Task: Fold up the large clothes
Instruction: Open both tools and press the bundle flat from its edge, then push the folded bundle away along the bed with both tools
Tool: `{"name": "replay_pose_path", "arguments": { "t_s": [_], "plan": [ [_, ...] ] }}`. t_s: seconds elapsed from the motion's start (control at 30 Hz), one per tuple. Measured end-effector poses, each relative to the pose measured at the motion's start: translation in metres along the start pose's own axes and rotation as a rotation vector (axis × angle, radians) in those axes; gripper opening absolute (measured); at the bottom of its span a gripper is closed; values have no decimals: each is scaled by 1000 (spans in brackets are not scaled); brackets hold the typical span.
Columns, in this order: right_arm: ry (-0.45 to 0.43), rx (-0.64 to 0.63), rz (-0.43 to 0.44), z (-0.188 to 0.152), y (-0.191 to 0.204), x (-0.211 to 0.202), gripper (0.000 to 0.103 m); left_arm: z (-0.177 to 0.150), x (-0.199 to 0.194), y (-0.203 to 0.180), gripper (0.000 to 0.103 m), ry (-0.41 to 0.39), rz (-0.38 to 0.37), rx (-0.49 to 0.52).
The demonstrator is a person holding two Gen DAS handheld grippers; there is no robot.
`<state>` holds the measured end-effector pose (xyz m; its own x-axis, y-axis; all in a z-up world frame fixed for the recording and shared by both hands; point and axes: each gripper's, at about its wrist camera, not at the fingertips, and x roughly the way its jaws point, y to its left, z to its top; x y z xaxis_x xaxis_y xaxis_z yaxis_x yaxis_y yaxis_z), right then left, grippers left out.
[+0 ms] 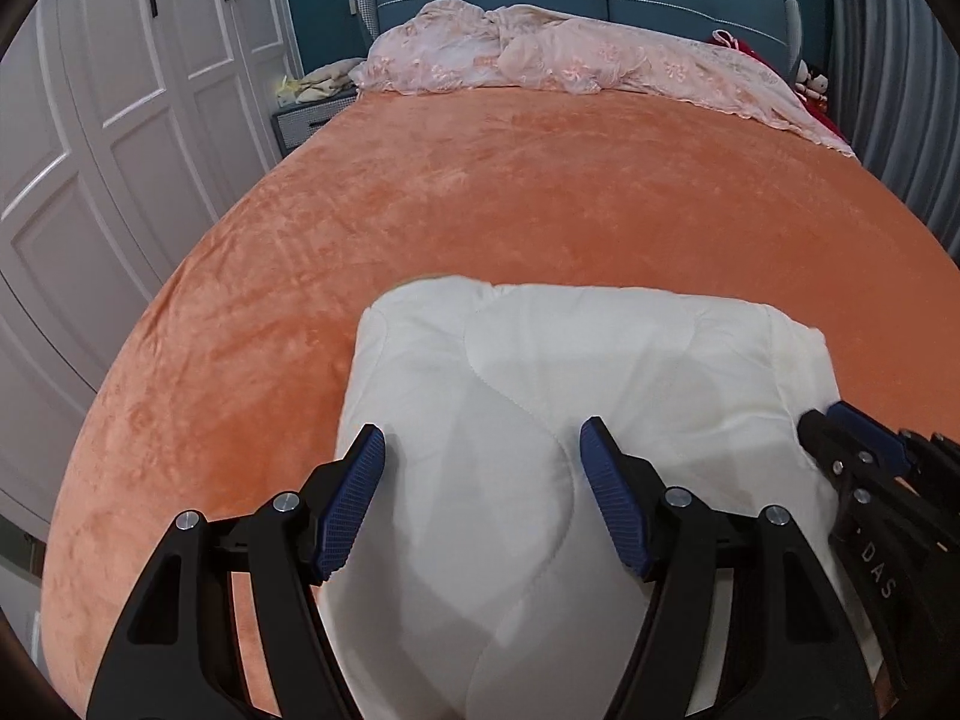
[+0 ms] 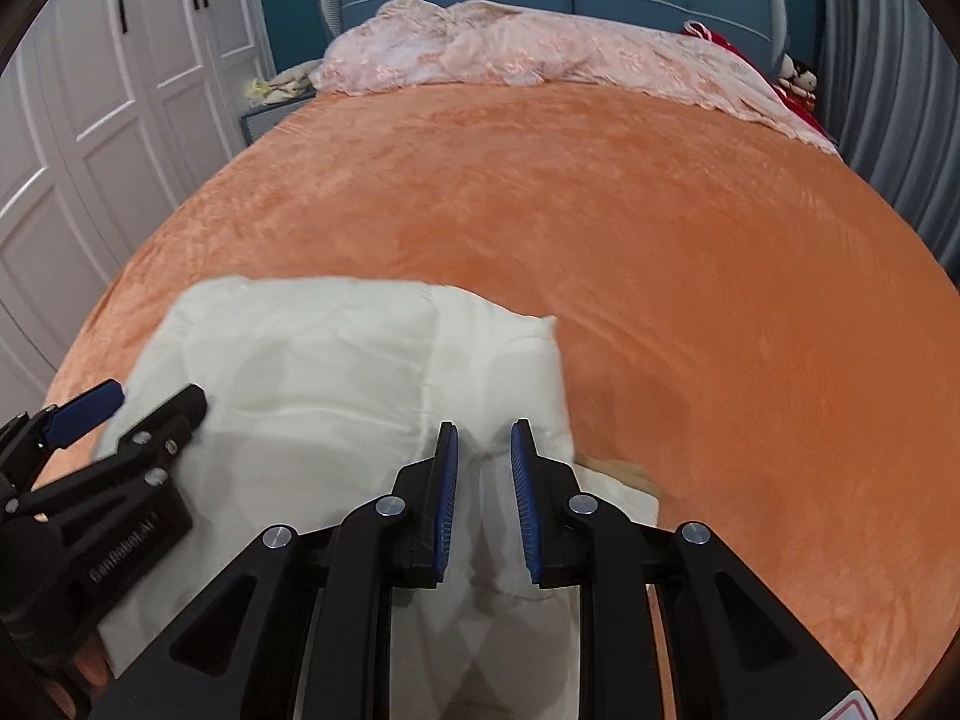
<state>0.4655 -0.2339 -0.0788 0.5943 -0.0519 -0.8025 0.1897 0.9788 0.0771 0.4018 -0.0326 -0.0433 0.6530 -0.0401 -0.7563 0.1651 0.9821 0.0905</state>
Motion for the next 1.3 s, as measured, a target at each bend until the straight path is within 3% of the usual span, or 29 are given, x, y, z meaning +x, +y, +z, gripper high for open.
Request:
{"name": "replay_pose_path", "arguments": {
  "t_s": [0.2,0.37,1.07,1.2,1.3],
  "plan": [
    [3,62,38,-16,-14,20,20,-12,13,-5,69,-34,13,-1],
    [-26,37,9,-24,-8,27,20,-21,22,-8,72,-72,27,-8],
    [-80,65,4,-34,-7,44,20,-29,45,-14,74,-94,52,-17],
    [-69,75,26,-32,-10,36,20,-27,45,-13,74,-84,52,-16],
    [-32,90,58,-27,-17,1,20,-23,32,-4,75,-59,9,-21]
  ]
}}
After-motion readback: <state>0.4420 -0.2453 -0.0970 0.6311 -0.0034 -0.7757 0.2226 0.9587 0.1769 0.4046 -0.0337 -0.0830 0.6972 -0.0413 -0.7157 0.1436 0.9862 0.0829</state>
